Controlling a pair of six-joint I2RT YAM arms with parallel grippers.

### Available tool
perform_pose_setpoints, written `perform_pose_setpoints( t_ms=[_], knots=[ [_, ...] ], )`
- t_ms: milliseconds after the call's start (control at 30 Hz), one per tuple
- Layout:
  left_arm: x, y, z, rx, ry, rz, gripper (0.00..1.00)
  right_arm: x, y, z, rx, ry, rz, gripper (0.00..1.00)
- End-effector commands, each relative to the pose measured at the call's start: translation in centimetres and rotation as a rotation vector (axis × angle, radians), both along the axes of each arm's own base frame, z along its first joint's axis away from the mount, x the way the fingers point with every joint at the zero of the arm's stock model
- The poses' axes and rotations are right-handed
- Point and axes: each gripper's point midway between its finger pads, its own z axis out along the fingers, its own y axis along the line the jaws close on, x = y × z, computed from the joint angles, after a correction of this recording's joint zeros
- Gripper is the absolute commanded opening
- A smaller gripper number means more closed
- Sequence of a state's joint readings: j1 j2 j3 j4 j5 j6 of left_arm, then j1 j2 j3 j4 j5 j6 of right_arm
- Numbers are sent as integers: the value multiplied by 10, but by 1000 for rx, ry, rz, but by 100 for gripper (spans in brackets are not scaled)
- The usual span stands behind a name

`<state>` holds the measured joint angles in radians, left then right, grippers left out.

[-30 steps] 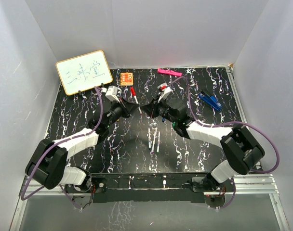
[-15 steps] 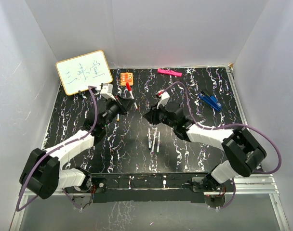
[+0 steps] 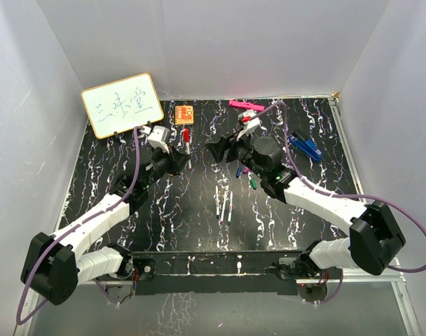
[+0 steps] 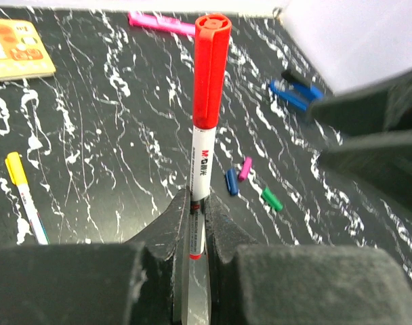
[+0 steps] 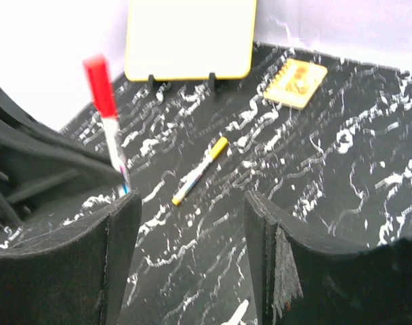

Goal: Insert the pens into the pen caps

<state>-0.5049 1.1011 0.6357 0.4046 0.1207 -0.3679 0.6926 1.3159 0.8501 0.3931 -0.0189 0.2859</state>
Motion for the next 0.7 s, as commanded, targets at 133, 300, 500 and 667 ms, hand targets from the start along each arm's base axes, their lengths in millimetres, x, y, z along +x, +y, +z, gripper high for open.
perform_pose_setpoints(
  t_ms=[133, 300, 500, 667],
  knots=[
    [-28, -37, 5, -40, 12, -279, 0, -2, 31, 78, 177, -155, 150, 60],
    [-33, -45, 9, -69, 7, -328, 0, -3, 41, 71, 193, -136, 192, 59],
    [-35, -52, 10, -95, 12, -367, 0, -1, 43, 65, 192, -125, 193, 59],
    [-33, -55, 8, -108, 25, -373, 0, 2, 45, 60, 186, -115, 193, 52]
  ],
)
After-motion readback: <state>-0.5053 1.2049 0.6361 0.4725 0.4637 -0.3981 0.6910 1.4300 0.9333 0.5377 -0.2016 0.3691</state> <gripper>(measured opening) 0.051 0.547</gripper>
